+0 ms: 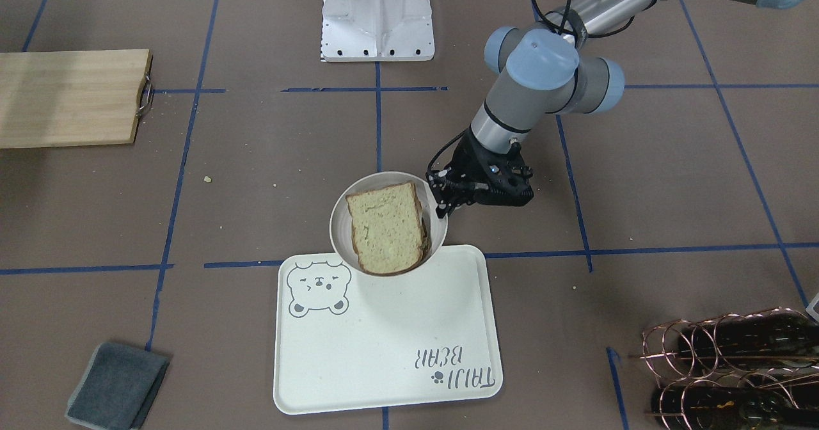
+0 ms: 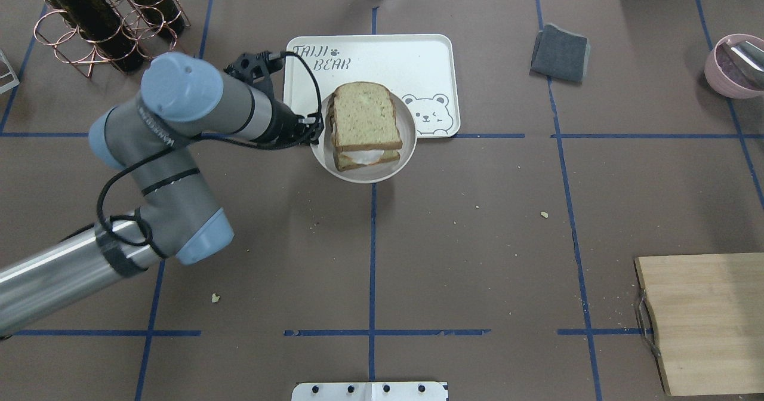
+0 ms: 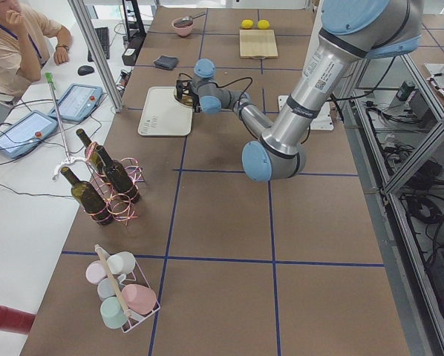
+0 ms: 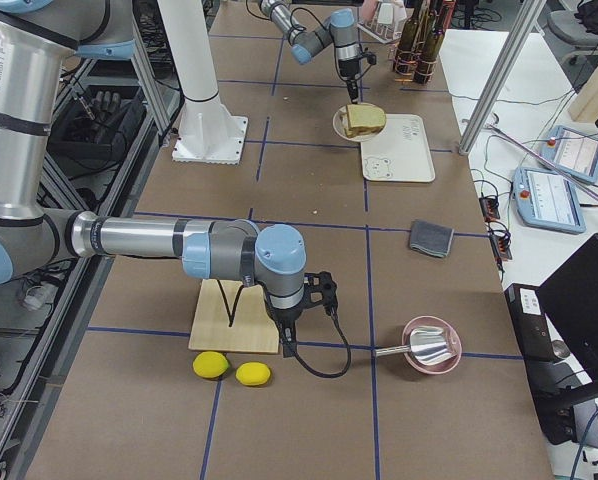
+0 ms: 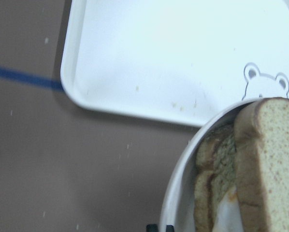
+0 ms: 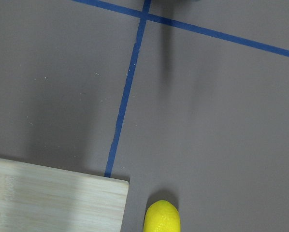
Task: Make sandwich and place on tray
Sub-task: 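Carry the plate with the left gripper onto the bear tray, then release the plate on the tray and withdraw the left arm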
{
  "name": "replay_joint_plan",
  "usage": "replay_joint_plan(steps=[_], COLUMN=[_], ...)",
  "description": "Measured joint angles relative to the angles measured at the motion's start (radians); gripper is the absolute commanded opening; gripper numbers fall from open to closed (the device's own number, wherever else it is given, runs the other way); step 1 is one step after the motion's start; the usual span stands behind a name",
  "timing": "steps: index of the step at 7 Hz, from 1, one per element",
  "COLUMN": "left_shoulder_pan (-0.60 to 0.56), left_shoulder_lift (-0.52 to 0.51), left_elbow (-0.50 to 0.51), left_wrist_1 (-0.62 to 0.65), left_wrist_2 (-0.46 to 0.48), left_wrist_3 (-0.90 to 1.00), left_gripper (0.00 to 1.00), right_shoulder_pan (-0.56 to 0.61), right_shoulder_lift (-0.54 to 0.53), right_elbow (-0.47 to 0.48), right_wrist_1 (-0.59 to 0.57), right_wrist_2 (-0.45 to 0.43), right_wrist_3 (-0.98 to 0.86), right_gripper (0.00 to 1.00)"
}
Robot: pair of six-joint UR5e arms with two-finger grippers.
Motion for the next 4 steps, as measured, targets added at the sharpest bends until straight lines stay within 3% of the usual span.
replay_joint_plan(steps=[3,4], left_shoulder_pan=[-0.054,-0.052], left_shoulder_lift=[-0.194,-0.220], left_elbow=[0.426,0.499], left_wrist_1=[-0.227,-0.270], left_wrist_2=[-0.007,-0.003], left_wrist_3=[0.046,0.049], left_gripper=[0.00,0.22], right_shoulder_pan=[0.001,0.001], right_shoulder_lift=[-0.002,-0.003], right_elbow=[0.001,0.001], right_wrist_1=[0.001,0.001], right_wrist_2=[-0.001,-0.001], right_wrist_3=[0.000,-0.001], right_gripper=[1.00,1.00])
